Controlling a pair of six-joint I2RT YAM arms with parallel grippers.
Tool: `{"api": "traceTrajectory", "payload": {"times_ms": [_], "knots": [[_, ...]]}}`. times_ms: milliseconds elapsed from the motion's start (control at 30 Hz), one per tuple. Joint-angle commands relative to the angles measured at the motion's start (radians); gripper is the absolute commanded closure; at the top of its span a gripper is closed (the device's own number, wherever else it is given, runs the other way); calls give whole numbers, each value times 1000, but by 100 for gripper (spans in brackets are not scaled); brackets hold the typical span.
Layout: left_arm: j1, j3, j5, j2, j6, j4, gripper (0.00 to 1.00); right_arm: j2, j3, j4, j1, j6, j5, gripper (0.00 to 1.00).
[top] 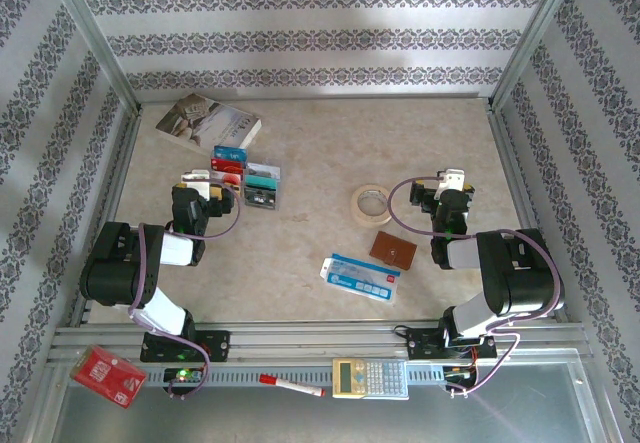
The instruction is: Take the credit cards out of the card holder
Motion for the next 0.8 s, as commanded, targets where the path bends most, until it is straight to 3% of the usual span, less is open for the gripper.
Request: {"api": "traceTrajectory", "payload": {"times_ms": [0, 333, 567, 767], "knots": [[13, 10, 9, 2, -12, 0, 0, 12, 14, 11, 5, 1, 4, 2], [12, -7, -26, -3, -17, 33, 0, 8, 14, 14, 5, 1, 3, 2], [11, -7, -64, -184, -31, -121, 0, -42, 31, -17, 20, -20, 10, 2], [11, 64, -136, -413, -133, -390, 0, -262, 114, -339, 85, -20, 169, 2]]}}
